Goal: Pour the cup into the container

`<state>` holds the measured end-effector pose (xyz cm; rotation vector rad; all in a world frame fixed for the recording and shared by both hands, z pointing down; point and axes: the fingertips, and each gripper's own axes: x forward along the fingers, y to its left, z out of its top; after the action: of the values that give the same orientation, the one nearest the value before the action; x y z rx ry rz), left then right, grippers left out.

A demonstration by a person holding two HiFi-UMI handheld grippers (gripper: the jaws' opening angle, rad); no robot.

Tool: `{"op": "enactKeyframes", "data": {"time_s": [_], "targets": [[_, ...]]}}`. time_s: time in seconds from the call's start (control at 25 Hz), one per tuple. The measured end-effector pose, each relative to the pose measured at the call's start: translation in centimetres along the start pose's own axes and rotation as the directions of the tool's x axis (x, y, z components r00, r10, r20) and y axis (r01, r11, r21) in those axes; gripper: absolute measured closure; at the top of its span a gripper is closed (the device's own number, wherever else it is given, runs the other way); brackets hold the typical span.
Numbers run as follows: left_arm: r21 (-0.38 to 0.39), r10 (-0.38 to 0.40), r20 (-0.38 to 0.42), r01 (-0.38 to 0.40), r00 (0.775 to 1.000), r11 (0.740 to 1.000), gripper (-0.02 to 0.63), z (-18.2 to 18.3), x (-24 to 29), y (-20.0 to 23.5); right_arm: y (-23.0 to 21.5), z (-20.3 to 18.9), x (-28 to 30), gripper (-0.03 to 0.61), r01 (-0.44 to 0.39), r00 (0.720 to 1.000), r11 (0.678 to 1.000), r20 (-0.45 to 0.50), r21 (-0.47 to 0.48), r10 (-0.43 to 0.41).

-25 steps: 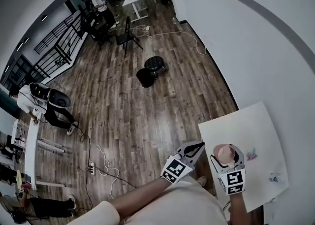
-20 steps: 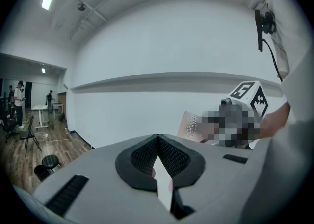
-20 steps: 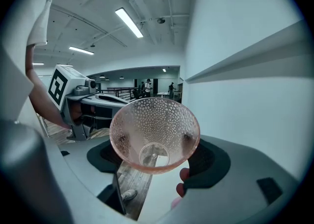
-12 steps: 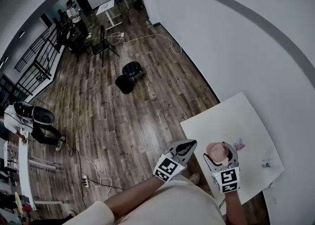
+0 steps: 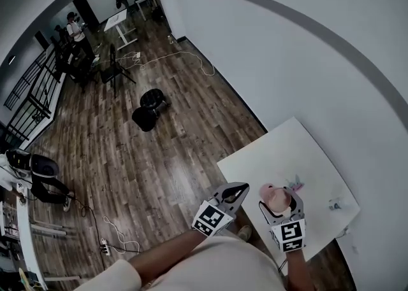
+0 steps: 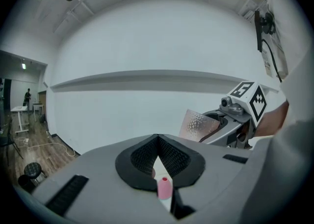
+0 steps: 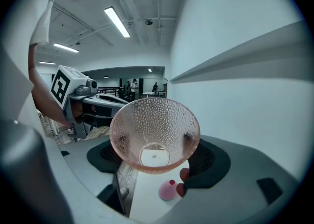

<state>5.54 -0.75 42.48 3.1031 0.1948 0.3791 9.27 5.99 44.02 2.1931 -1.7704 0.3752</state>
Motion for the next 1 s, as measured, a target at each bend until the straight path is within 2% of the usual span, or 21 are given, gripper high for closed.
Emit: {"op": "enactKeyframes", "data": {"time_s": [0.24,0.52,1.0], "targets": [[0.013,-0.051,-0.014,0.051,0.999,0.999,0.604,-1.2,1.1,-1.5,-1.0,-1.3,-1.0,0.211,0.047,0.999,0.999,0.003,0.018,-0.047],[0.011,-0.109,-0.023,0.109,0.994,0.994,0.604,0.6,1.7,-3.0,-2.2,-0.2,-3.5,0.210,0.109,0.994,0.993,-0.002,0.044,-0.109],[0.017,-0.210,-0.033,0.210,0.977,0.977,0.604,-0.2,4.7,-5.8,-4.8,-2.8,-5.9,0.211,0.201,0.980,0.976,-0.023,0.083,-0.200]]}}
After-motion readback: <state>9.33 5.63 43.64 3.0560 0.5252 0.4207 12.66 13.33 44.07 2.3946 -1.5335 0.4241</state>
